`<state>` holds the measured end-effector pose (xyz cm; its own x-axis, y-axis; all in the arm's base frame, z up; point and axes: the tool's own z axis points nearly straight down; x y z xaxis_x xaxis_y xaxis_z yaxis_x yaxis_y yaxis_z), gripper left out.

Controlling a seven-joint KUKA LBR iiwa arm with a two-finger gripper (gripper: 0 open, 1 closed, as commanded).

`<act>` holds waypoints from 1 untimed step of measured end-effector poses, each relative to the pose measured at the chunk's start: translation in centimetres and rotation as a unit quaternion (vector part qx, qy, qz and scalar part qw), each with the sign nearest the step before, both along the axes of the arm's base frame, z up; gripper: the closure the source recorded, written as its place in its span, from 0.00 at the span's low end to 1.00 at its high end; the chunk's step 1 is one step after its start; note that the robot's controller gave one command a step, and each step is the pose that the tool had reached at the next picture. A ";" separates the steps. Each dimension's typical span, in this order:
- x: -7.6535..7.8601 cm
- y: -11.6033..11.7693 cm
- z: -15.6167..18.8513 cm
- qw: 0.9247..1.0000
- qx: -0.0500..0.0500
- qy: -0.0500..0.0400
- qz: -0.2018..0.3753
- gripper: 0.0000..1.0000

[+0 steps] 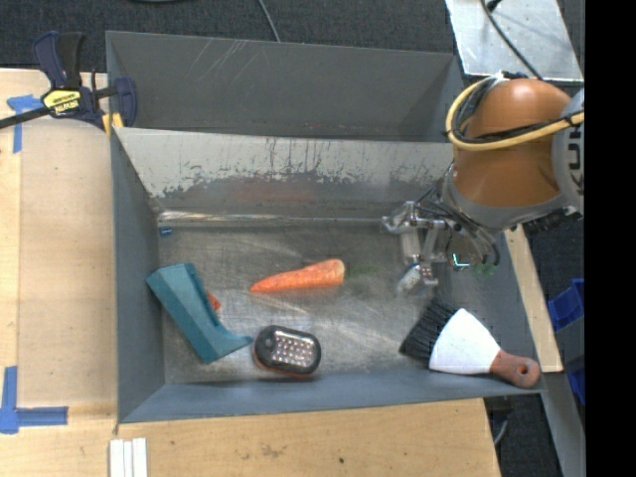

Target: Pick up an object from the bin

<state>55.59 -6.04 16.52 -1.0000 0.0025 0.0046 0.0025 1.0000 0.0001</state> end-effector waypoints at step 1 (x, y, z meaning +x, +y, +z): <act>0.2 0.0 0.4 1.000 0.000 -0.004 0.001 0.00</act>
Offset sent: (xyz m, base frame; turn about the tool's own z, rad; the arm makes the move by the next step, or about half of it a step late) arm -0.0507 -0.0780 -0.0952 -0.3989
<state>55.79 -6.02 16.95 -1.0000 0.0007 -0.0036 0.0007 1.0000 -0.0007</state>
